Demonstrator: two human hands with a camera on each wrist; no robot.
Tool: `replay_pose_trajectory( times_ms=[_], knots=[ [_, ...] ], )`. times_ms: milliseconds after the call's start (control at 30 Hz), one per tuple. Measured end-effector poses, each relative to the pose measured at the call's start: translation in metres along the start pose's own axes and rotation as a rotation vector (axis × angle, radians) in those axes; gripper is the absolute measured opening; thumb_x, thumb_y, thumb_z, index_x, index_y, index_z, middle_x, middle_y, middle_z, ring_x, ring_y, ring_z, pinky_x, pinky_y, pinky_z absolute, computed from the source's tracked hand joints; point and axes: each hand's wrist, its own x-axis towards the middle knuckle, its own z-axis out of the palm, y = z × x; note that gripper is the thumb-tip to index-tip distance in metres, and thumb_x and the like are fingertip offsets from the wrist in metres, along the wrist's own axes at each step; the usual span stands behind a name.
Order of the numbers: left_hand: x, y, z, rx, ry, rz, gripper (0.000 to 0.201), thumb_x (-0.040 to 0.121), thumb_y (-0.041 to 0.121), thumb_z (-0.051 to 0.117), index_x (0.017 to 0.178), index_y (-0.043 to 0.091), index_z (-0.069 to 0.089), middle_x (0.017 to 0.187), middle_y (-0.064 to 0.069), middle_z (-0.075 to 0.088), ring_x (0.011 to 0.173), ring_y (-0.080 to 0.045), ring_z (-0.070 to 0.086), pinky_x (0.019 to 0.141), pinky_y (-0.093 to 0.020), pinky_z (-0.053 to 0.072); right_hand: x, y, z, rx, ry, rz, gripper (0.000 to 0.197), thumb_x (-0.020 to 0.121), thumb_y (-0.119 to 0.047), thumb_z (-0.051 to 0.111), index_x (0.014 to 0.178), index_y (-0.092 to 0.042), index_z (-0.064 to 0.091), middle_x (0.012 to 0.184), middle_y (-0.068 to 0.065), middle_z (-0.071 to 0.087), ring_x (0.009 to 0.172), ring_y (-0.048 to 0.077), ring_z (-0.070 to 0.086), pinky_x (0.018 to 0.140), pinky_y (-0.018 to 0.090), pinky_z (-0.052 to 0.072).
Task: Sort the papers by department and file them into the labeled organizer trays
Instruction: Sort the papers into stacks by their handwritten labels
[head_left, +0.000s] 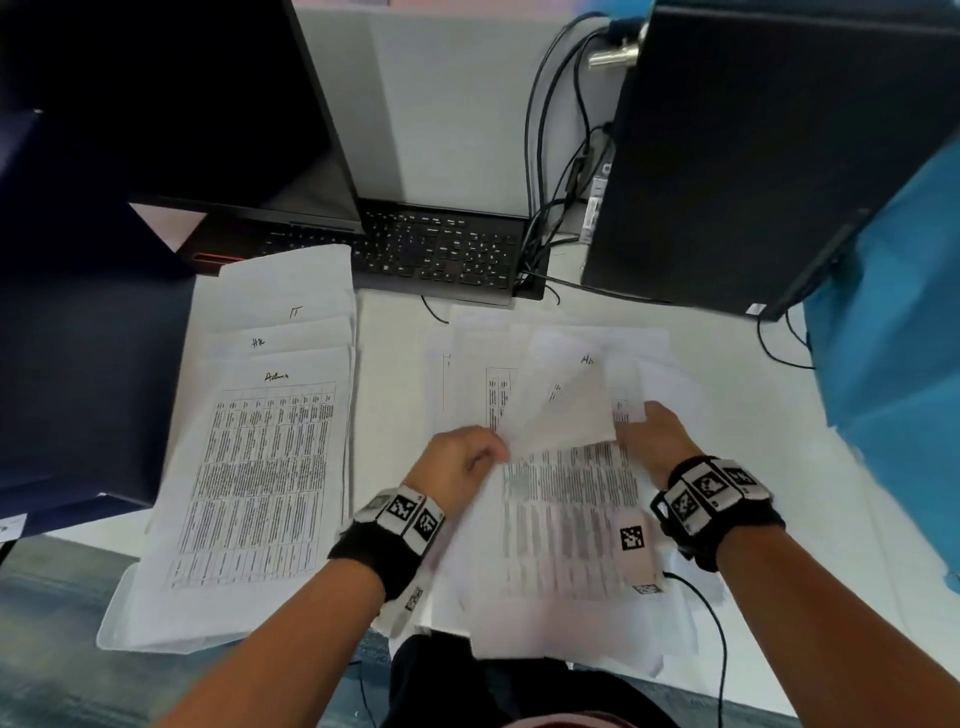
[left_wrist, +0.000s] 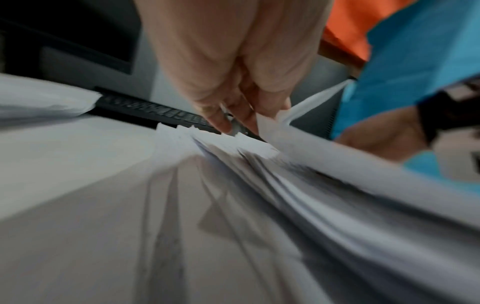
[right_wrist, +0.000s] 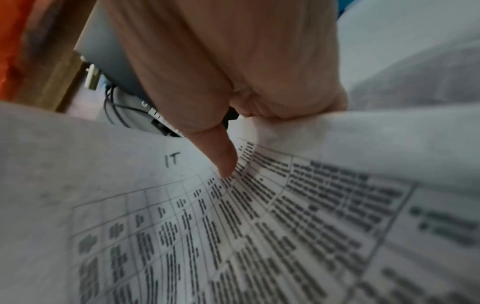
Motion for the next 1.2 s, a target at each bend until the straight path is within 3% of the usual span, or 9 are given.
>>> replay_pose_trajectory(
  times_ms=[133, 267, 367, 533, 667, 767, 900, 1067, 1200],
  knots=[
    [-0.003, 0.0, 0.012, 0.067, -0.163, 0.124, 0.017, 0.087, -0.004, 0.057, 0.09, 0.006, 0.07, 0.094, 0.003, 0.065, 0.091, -0.018, 0.065, 0.089, -0.019, 0.047, 0.005, 0.008, -0.018, -0.04, 0.101, 0.06, 0.004, 0.08, -0.004, 0.066, 0.082, -0.002, 0.064, 0.092, 0.022, 0.068, 0.08, 0.03, 0.065, 0.076, 0.044, 0.055],
    [0.001, 0.001, 0.023, 0.041, -0.165, 0.12, 0.019, 0.085, 0.0, 0.06, 0.102, 0.007, 0.066, 0.101, -0.01, 0.064, 0.091, -0.027, 0.064, 0.09, -0.04, 0.052, 0.005, 0.016, -0.03, -0.207, 0.096, 0.12, 0.024, 0.076, 0.0, 0.06, 0.065, -0.014, 0.045, 0.07, 0.004, 0.049, 0.062, 0.021, 0.05, 0.052, 0.026, 0.041],
    [0.006, 0.007, 0.027, 0.124, -0.178, 0.01, 0.03, 0.086, 0.022, 0.066, 0.113, 0.013, 0.056, 0.1, -0.007, 0.062, 0.088, -0.025, 0.062, 0.085, -0.042, 0.053, 0.003, 0.02, -0.031, -0.203, 0.075, 0.112, 0.005, 0.076, 0.0, 0.058, 0.079, -0.004, 0.058, 0.081, 0.007, 0.06, 0.075, 0.027, 0.06, 0.06, 0.029, 0.047],
    [0.009, 0.008, 0.02, -0.164, -0.007, -0.251, 0.056, 0.085, 0.024, 0.068, 0.132, 0.021, 0.038, 0.118, -0.001, 0.065, 0.102, -0.018, 0.064, 0.09, -0.032, 0.052, -0.002, 0.009, -0.024, 0.079, 0.073, 0.045, 0.009, 0.085, 0.0, 0.059, 0.085, -0.009, 0.06, 0.087, 0.011, 0.066, 0.07, 0.023, 0.061, 0.057, 0.03, 0.049],
    [-0.002, 0.008, 0.003, -0.317, 0.114, -0.281, 0.075, 0.089, 0.006, 0.06, 0.142, 0.031, 0.013, 0.109, -0.001, 0.066, 0.084, -0.005, 0.064, 0.066, -0.007, 0.048, 0.005, -0.009, -0.012, 0.238, 0.07, 0.025, 0.011, 0.085, -0.003, 0.063, 0.087, -0.013, 0.061, 0.099, 0.013, 0.07, 0.082, 0.027, 0.068, 0.072, 0.04, 0.058],
    [-0.013, 0.005, -0.016, -0.382, 0.235, -0.244, 0.067, 0.09, -0.005, 0.052, 0.135, 0.033, 0.02, 0.097, 0.0, 0.063, 0.075, -0.004, 0.061, 0.058, -0.006, 0.047, 0.005, -0.027, 0.007, 0.311, -0.009, 0.014, 0.017, 0.085, -0.006, 0.066, 0.1, -0.011, 0.06, 0.104, 0.013, 0.069, 0.094, 0.03, 0.068, 0.086, 0.047, 0.056],
    [-0.021, -0.021, -0.044, -0.424, 0.403, -0.312, 0.044, 0.089, -0.003, 0.051, 0.111, 0.035, 0.047, 0.102, -0.008, 0.065, 0.062, -0.019, 0.053, 0.051, -0.028, 0.044, -0.002, -0.043, 0.045, 0.165, -0.193, 0.042, 0.026, 0.086, -0.009, 0.066, 0.11, -0.013, 0.055, 0.107, 0.011, 0.066, 0.094, 0.027, 0.065, 0.078, 0.041, 0.057],
    [-0.031, -0.047, -0.077, -0.361, 0.47, -0.38, 0.026, 0.091, 0.004, 0.05, 0.103, 0.026, 0.055, 0.091, 0.001, 0.064, 0.061, -0.017, 0.054, 0.053, -0.025, 0.046, -0.012, -0.053, 0.088, -0.07, -0.253, 0.026, 0.016, 0.086, 0.001, 0.061, 0.101, -0.006, 0.059, 0.107, 0.018, 0.064, 0.098, 0.033, 0.064, 0.09, 0.05, 0.053],
    [-0.039, -0.066, -0.101, -0.267, 0.495, -0.407, 0.02, 0.091, 0.012, 0.055, 0.096, 0.03, 0.051, 0.089, 0.004, 0.061, 0.067, -0.015, 0.057, 0.058, -0.02, 0.047, -0.018, -0.062, 0.112, -0.082, -0.269, -0.032, 0.023, 0.091, 0.002, 0.052, 0.108, -0.011, 0.059, 0.1, 0.006, 0.064, 0.086, 0.02, 0.062, 0.08, 0.034, 0.055]
  ],
)
